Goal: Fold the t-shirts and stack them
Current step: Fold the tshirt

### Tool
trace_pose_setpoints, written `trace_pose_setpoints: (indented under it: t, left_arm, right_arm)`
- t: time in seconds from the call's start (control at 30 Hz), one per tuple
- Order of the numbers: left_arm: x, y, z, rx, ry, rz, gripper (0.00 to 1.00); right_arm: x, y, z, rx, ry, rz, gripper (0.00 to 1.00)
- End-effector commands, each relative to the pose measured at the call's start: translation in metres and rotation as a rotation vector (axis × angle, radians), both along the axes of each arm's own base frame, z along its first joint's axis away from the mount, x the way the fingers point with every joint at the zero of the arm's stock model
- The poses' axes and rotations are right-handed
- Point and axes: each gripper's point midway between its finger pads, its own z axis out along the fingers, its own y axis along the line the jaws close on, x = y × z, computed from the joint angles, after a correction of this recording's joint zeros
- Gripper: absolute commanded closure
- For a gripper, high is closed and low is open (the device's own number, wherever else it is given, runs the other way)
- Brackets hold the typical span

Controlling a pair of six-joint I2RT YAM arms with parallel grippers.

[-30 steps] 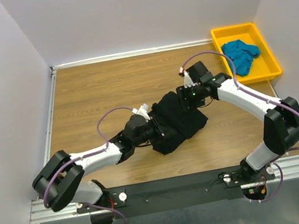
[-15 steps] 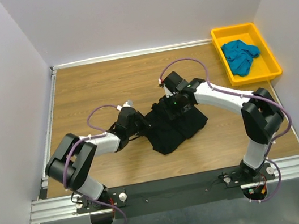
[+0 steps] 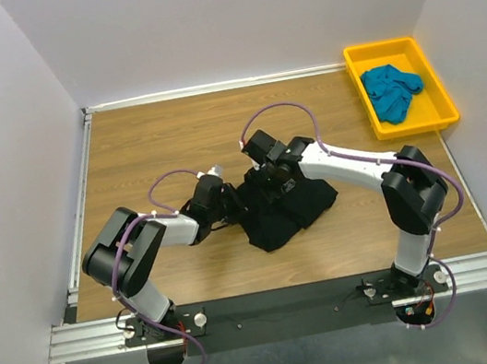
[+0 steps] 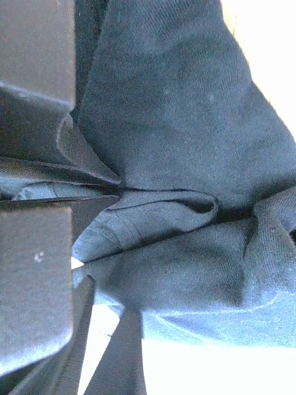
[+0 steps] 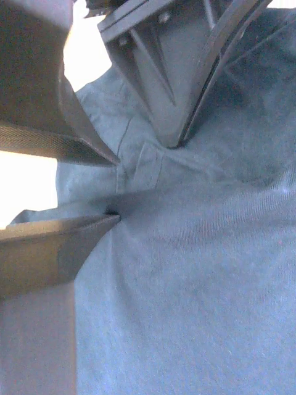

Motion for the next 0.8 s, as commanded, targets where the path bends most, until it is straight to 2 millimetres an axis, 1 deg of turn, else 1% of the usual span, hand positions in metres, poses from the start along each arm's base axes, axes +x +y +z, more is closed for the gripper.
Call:
trace_pose_setpoints:
  t: [0.0,0.13,0.2,0.27,0.37,0.53,0.63,0.7,0.73,0.77]
  left_arm:
    - [-0.003,-0.002,0.002,-0.012,-0.024,-0.044,0.81]
    - [-0.005,-0.001,0.0,-0.011,-0.029,-0.053,0.81]
    - [-0.008,0.0,-0.002,-0.011,-0.025,-0.059,0.81]
    - [-0.01,0.001,-0.003,-0.016,-0.025,-0.066,0.81]
    - [-0.012,0.003,-0.005,-0.013,-0.03,-0.066,0.81]
    - [-0.015,0.006,-0.007,-0.022,-0.031,-0.068,0.81]
    - [-0.016,0.007,-0.008,-0.031,-0.031,-0.071,0.81]
    - [-0.017,0.008,-0.009,-0.037,-0.031,-0.074,0.81]
    - [-0.017,0.007,-0.008,-0.038,-0.037,-0.078,0.81]
    - [-0.017,0.008,-0.011,-0.035,-0.034,-0.079,0.81]
  right_arm:
    - [-0.002,0.002,-0.003,-0.048,-0.003,-0.014,0.59]
    - [-0.004,-0.003,-0.012,-0.091,-0.004,-0.031,0.58]
    - [-0.005,-0.006,-0.018,-0.117,-0.006,-0.046,0.54]
    - [-0.002,-0.011,-0.02,-0.152,-0.034,-0.072,0.48]
    - [0.0,-0.015,-0.022,-0.193,-0.064,-0.088,0.45]
    - [0.004,-0.02,-0.022,-0.251,-0.118,-0.119,0.45]
    - [0.004,-0.019,-0.026,-0.272,-0.126,-0.121,0.45]
    - [0.0,-0.016,-0.033,-0.296,-0.124,-0.108,0.46]
    - [0.001,-0.016,-0.033,-0.3,-0.129,-0.11,0.46]
    - [-0.001,-0.015,-0.038,-0.314,-0.127,-0.107,0.49]
